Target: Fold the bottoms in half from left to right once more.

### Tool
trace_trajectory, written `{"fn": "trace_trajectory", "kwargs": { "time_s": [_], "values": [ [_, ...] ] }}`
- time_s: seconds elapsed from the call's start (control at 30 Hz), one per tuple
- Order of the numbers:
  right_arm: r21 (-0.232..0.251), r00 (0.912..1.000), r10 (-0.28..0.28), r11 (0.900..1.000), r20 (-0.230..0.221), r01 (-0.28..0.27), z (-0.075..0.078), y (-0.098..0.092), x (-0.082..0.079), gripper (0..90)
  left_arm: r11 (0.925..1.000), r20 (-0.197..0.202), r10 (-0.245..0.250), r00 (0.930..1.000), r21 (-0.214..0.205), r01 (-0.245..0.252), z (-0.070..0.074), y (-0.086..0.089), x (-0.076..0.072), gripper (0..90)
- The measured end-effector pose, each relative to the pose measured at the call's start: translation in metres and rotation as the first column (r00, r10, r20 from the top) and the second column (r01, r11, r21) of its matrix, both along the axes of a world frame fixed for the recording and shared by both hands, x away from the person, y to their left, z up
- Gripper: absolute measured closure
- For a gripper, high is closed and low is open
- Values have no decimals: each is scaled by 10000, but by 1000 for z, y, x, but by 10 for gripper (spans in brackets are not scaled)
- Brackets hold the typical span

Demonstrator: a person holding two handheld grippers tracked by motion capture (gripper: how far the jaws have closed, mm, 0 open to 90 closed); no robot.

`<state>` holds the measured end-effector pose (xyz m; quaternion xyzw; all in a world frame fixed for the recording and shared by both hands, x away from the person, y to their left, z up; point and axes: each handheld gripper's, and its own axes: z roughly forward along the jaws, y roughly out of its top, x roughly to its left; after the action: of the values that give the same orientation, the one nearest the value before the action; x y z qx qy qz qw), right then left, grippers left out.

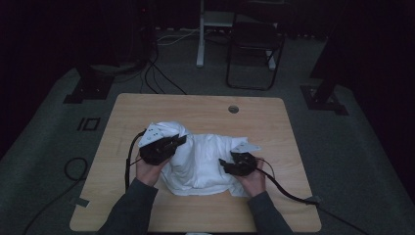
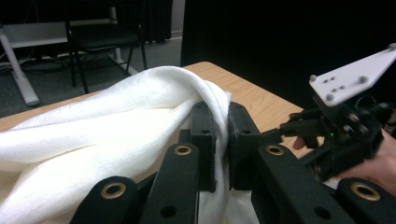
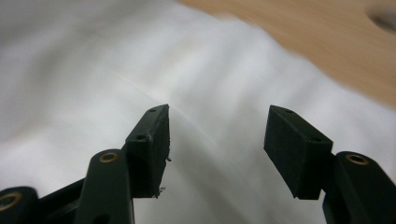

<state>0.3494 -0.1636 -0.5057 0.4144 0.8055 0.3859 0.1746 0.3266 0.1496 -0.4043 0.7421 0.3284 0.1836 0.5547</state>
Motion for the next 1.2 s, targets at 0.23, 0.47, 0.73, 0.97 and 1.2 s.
{"fn": "trace_trajectory", "kwargs": {
  "time_s": [0.23, 0.47, 0.73, 0.97, 1.2],
  "values": [
    [-867, 9980, -45, 9962, -634, -10, -31, 25, 1, 411, 9991, 88, -422, 9991, 95, 421, 7, -15, -2, 837],
    [467, 9833, 1527, 9878, -990, -1487, -29, 56, -9, 393, 9935, 259, -1033, 9943, 501, 1019, 7, -37, -6, 837],
    [1173, 9982, -366, 9922, -480, 420, 0, -39, -6, 396, 9804, -551, -1894, 9804, 446, 1919, -26, -71, -7, 835],
    [1812, 9939, -1081, 9773, -211, 1102, 12, -79, -8, 372, 9586, -1888, -2570, 9478, 751, 2748, -85, -125, -6, 834],
    [1858, 9989, -106, 9826, 467, 17, 33, -73, -18, 282, 9566, -2557, -2432, 9356, 965, 2751, -118, -139, -2, 830]
  ]
}}
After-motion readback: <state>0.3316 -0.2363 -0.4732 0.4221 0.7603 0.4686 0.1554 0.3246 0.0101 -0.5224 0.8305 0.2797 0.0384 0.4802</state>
